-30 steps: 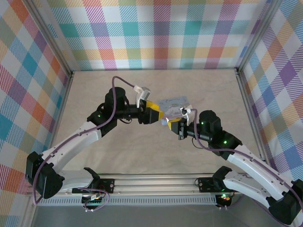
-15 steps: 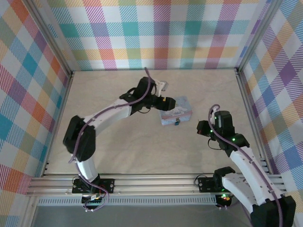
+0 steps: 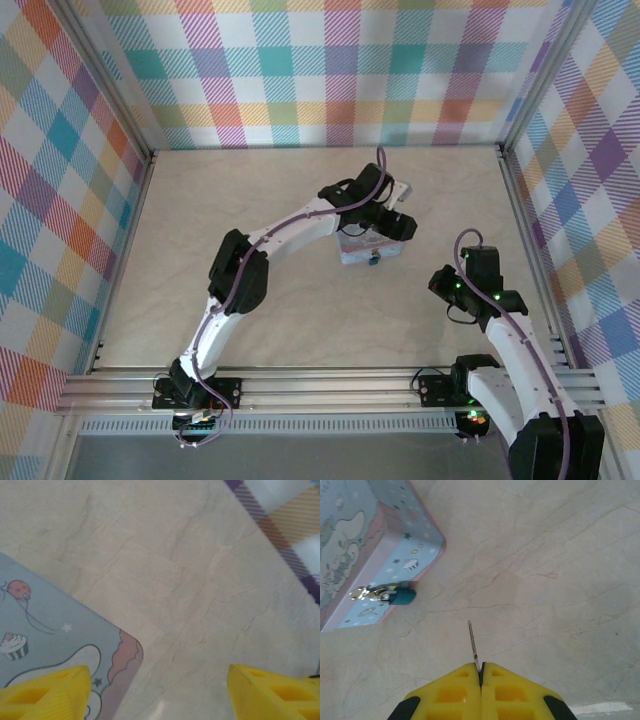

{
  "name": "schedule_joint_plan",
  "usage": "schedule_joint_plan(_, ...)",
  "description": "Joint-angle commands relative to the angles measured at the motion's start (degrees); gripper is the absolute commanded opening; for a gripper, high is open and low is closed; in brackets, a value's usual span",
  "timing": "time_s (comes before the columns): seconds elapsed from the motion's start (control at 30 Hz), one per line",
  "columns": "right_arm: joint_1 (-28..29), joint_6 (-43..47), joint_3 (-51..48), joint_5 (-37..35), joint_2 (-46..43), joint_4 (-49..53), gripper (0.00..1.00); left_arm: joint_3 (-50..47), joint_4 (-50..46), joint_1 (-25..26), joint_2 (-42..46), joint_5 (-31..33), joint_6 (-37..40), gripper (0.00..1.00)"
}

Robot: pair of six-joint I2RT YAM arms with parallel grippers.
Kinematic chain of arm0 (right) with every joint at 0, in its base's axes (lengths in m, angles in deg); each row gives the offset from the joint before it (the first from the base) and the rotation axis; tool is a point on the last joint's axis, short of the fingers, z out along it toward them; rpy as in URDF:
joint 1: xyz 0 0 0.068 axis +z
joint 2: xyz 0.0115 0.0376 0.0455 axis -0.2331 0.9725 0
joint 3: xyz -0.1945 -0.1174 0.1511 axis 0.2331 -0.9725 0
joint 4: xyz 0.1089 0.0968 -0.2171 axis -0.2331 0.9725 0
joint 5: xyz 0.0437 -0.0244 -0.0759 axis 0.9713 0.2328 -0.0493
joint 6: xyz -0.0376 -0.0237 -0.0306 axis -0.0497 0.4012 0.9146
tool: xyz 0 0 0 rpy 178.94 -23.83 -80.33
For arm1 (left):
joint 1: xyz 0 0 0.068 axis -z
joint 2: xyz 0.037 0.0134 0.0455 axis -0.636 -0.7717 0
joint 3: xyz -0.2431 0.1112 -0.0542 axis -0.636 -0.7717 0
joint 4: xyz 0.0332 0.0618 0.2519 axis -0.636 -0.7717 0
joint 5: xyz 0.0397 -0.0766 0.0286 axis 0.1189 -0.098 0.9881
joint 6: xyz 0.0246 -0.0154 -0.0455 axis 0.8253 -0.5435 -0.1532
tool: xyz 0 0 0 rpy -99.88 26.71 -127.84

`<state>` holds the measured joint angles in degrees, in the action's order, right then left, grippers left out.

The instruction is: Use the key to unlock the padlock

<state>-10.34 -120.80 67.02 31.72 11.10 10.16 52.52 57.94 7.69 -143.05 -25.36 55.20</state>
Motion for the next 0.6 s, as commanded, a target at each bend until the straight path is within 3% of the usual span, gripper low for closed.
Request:
schedule_joint_plan(0.0,-0.69,-0.79,-1.2,1.22,-0.66,0.85,0.0,5.92,-5.75,1.13,-4.13,0.69,2.34,0.72)
schedule_joint_plan(0.13,-0.83,-0.62,-1.62,1.49,-0.74,1.02,0.0,11.63,-8.53,1.49,-7.92,0.25,3.0,0.71)
schedule_joint_plan(0.27,-0.92,-0.13,-1.68,1.28,-0.78,1.57,0.0,10.74,-9.6,1.62,-7.62,-0.43,3.45,0.7)
schedule_joint_plan(0.57,-1.27,0.57,-1.05,1.69,-0.47,1.68,0.0,-6.4,-4.77,1.68,2.37,0.22,4.37,0.69)
